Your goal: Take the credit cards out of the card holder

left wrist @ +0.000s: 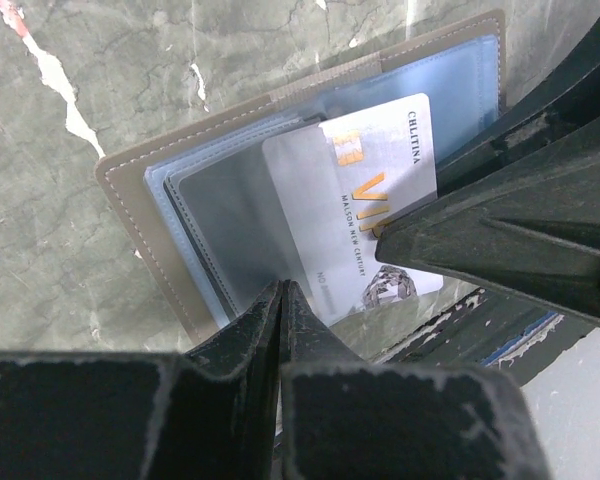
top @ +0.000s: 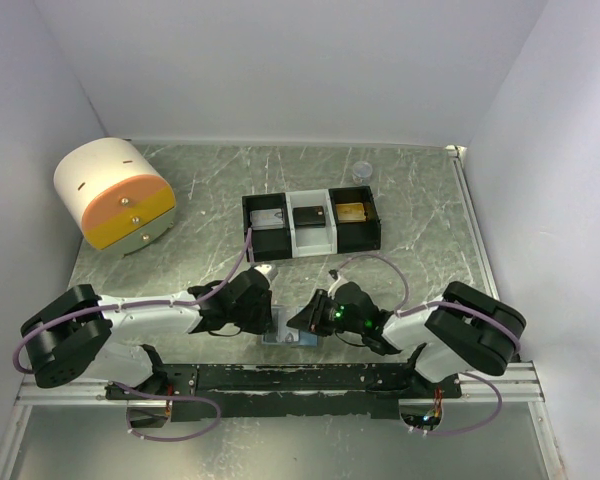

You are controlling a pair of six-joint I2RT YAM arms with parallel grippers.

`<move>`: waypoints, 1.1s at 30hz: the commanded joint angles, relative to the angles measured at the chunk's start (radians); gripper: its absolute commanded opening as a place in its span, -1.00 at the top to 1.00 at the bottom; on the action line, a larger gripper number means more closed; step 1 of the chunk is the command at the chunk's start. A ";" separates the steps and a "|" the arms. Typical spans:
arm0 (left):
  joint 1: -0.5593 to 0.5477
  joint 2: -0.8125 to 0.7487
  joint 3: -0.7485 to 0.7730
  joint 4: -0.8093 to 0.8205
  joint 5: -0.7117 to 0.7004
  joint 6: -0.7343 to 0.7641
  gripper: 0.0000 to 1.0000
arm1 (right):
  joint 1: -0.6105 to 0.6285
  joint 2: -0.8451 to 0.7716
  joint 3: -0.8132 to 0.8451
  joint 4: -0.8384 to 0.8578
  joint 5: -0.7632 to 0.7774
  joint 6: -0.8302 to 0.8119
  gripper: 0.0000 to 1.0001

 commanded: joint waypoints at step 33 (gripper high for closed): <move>-0.009 -0.213 0.137 -0.274 -0.182 0.148 -0.23 | 0.001 -0.445 0.092 -0.433 0.137 -0.358 1.00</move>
